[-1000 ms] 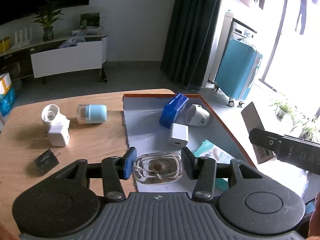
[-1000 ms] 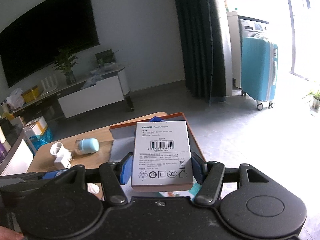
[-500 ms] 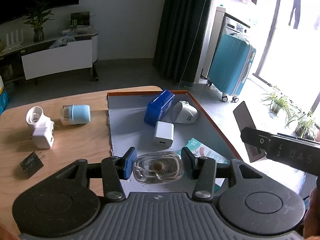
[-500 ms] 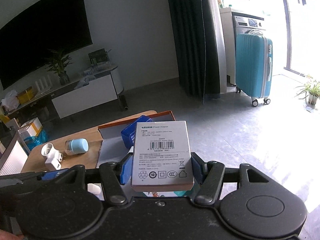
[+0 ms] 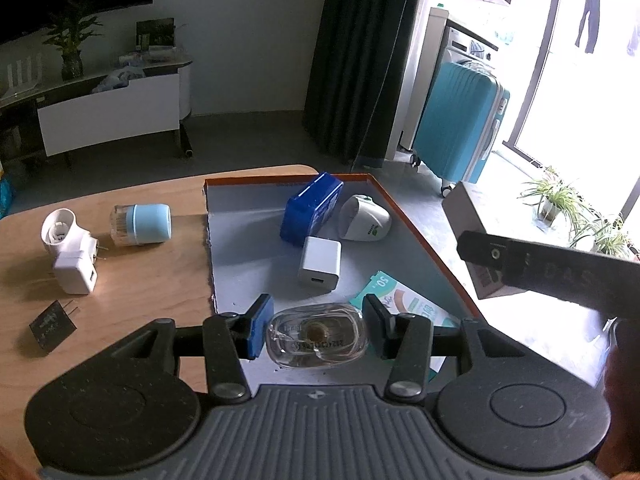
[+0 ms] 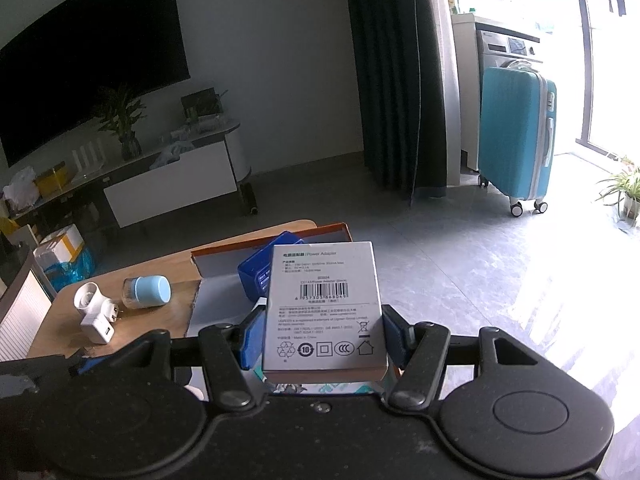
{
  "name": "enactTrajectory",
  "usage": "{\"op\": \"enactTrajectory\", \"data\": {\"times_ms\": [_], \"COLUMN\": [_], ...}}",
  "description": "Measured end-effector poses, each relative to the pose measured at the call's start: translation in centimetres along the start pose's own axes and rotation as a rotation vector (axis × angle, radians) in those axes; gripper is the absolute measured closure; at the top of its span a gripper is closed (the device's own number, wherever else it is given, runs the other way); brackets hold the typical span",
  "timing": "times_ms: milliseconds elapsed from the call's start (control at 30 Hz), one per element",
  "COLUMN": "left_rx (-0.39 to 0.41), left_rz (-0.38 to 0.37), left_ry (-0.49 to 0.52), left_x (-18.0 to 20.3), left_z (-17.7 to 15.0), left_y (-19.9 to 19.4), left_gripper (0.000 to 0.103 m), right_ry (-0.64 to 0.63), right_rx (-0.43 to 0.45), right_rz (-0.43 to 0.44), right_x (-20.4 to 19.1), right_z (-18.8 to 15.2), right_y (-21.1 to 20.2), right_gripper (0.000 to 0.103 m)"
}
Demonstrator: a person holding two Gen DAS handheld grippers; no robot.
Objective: Organize rigid objects
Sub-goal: 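Carry the glass bottle and white adapter box over the white box with both tools, then open both tools to release the bottle and adapter box into the box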
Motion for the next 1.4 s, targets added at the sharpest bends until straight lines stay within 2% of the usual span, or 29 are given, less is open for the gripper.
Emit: {"op": "enactTrajectory", "data": {"times_ms": [833,1233,1400], "left_rx": [-0.047,-0.057,-0.078], "left_rz": [-0.018,-0.017,-0.045], "left_ry": [-0.004,-0.007,0.006], "left_x": [0.4,0.5,1.2], "left_z": [-0.9,-1.0,-1.3], "left_y": [2.3,2.5,2.7], "left_gripper": [0.054,0.054,0.053], "right_ry": [-0.014,0.078,0.071], "right_rx": [-0.091,-0.022,-0.006], "right_rz": [0.01,-0.006,0.009], "right_x": [0.0,1.7,1.5], "right_z": [-0.6,0.8,1.0], "right_y": [5.9,5.1,4.7], "right_gripper": [0.031,0.03,0.029]}}
Point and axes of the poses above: each gripper's, at about its wrist camera, not at the fingertips, and y roughly the way its jaws point, x to its right, z to its top, the point moved 6 cm from there along y, roughly the way its jaws point, and after that the axes turned 10 degrees about x, right-handed, at the moved point
